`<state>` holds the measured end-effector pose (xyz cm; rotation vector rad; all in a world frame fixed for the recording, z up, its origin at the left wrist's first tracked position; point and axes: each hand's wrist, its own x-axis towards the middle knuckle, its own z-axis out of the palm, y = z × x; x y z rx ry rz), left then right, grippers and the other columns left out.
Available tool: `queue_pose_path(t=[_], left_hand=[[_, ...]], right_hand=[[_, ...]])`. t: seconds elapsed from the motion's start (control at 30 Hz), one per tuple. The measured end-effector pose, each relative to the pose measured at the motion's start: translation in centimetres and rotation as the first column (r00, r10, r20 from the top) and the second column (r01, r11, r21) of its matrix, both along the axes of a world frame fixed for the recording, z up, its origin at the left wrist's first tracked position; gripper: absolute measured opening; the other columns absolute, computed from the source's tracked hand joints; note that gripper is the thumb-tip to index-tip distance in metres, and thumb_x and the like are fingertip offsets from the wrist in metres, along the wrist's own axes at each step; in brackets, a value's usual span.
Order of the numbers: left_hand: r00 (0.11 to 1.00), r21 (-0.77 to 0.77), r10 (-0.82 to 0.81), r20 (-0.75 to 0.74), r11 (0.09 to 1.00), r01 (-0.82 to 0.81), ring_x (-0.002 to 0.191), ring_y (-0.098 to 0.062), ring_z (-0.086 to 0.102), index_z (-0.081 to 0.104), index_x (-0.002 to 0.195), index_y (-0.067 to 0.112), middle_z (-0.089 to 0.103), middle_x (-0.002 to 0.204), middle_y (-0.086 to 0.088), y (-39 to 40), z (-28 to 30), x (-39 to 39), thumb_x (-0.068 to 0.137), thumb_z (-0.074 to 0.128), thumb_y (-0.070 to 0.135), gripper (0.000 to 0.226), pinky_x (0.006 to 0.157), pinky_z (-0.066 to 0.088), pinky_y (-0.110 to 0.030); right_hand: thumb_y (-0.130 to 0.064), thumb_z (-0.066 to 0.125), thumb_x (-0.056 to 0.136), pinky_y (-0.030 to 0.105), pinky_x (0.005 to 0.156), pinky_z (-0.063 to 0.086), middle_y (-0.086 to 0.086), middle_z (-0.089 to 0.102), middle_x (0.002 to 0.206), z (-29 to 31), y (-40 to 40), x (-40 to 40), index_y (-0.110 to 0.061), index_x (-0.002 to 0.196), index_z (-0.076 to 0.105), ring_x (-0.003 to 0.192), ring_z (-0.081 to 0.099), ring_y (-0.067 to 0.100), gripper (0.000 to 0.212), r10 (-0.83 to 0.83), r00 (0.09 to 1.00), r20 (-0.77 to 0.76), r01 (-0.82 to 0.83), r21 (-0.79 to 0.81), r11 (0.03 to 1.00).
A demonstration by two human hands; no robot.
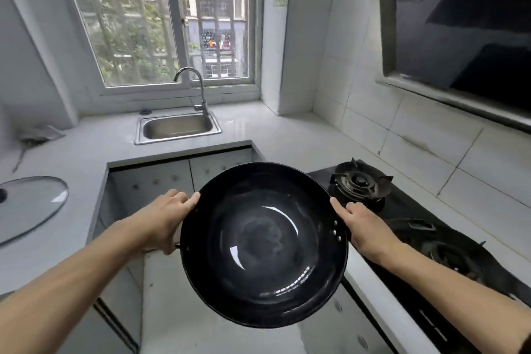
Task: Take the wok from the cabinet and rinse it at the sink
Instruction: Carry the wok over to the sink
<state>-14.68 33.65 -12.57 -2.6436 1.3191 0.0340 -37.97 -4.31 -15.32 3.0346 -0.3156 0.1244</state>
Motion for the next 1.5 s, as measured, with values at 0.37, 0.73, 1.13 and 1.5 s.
queue_pose_path(t=[0.37, 0.73, 1.13, 1.5], left_hand=[[0.990, 0.033, 0.136, -0.034, 0.990, -0.135, 0.115, -0.017, 0.032, -0.003, 0.153, 0.017, 0.041, 0.127, 0.001, -0.6, 1.1, 11.8, 0.057, 0.086, 0.035, 0.132, 0.101, 0.036, -0.026], [0.954, 0.025, 0.284, -0.094, 0.959, -0.283, 0.120, -0.017, 0.029, -0.009, 0.154, 0.023, 0.036, 0.134, 0.002, 0.3, 1.7, 24.1, 0.056, 0.085, 0.042, 0.137, 0.105, 0.036, -0.030], [0.964, -0.028, 0.244, -0.103, 0.968, -0.248, 0.108, -0.013, 0.031, 0.000, 0.151, 0.026, 0.041, 0.119, 0.007, 3.6, -3.0, 42.2, 0.055, 0.081, 0.055, 0.129, 0.096, 0.043, -0.029], [0.959, -0.029, 0.256, -0.123, 0.965, -0.261, 0.107, -0.014, 0.032, 0.003, 0.151, 0.023, 0.043, 0.116, 0.006, 6.9, -3.3, 55.2, 0.061, 0.080, 0.045, 0.121, 0.095, 0.040, -0.025]], right_hand=[[0.009, 0.046, 0.076, 0.031, 0.074, 0.044, 0.001, 0.044, 0.094, 0.0, -2.2, 17.0, -0.026, 0.152, 0.014, 0.093, 0.042, 0.020, 0.090, 0.108, 0.993, 0.041, -0.111, 0.080, 0.991], [0.005, 0.047, 0.080, 0.030, 0.070, 0.043, 0.005, 0.046, 0.099, 1.4, -3.2, 34.1, -0.024, 0.152, 0.014, 0.089, 0.042, 0.020, 0.084, 0.217, 0.976, 0.018, -0.218, 0.084, 0.972], [0.005, 0.052, 0.080, 0.027, 0.067, 0.034, -0.002, 0.038, 0.095, -0.1, 0.1, 51.8, -0.027, 0.153, 0.014, 0.084, 0.036, 0.016, 0.088, 0.202, 0.979, -0.037, -0.199, 0.063, 0.978], [0.004, 0.052, 0.078, 0.036, 0.073, 0.048, 0.002, 0.045, 0.094, -1.1, 2.3, 65.9, -0.028, 0.154, 0.013, 0.089, 0.043, 0.021, 0.092, 0.241, 0.966, -0.090, -0.236, 0.063, 0.970]])
